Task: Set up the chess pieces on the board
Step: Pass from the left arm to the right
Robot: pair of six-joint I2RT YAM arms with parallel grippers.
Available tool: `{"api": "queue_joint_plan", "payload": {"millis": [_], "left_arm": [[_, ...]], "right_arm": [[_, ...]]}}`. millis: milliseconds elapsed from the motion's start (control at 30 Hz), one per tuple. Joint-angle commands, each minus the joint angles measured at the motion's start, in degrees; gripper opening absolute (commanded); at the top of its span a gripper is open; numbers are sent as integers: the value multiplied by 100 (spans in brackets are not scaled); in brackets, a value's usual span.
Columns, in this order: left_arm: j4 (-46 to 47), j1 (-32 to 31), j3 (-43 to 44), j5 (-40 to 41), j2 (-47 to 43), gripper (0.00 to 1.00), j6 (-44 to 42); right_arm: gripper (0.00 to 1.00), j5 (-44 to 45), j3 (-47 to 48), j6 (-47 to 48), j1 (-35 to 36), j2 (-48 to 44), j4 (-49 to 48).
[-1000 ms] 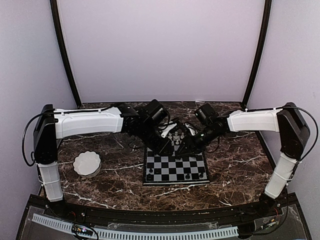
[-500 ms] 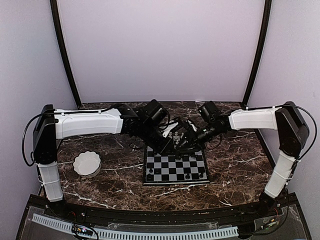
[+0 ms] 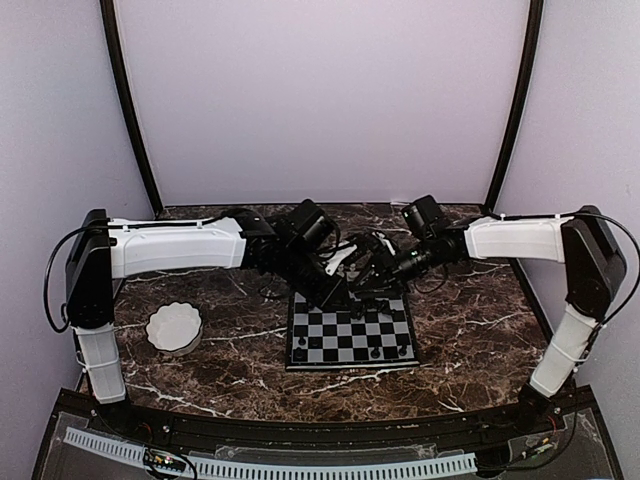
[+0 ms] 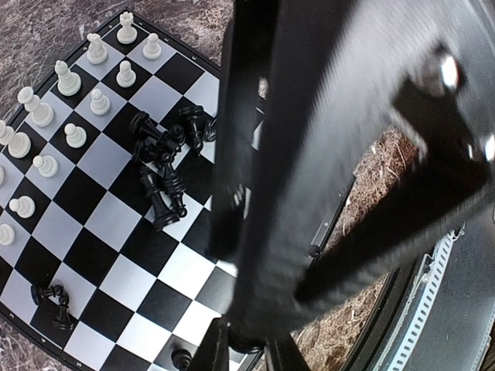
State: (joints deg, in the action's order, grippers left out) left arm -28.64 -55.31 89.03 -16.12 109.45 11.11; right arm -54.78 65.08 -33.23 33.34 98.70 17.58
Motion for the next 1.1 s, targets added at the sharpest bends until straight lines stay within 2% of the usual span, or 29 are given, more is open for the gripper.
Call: {"api": "queue_joint_plan", "payload": {"millis": [0, 200, 533, 867, 933, 1067], "left_arm": [[93, -41, -16, -63, -369, 9, -62], [145, -48, -41, -17, -404, 9, -29], [239, -50, -38, 6, -415, 9, 5], [295, -50, -46, 34, -416, 9, 9], [298, -50, -44, 44, -416, 11, 10], [228, -50, -70, 96, -453, 21, 22]], "right_arm": [[31, -196, 102, 108, 137, 92, 59], [29, -160, 76, 150, 131, 104, 122], [18, -201, 58, 150, 139, 166, 79], [3, -218, 75, 167, 140, 195, 76], [0, -196, 82, 190, 137, 200, 82], [0, -49, 88, 242, 108, 146, 134]]}}
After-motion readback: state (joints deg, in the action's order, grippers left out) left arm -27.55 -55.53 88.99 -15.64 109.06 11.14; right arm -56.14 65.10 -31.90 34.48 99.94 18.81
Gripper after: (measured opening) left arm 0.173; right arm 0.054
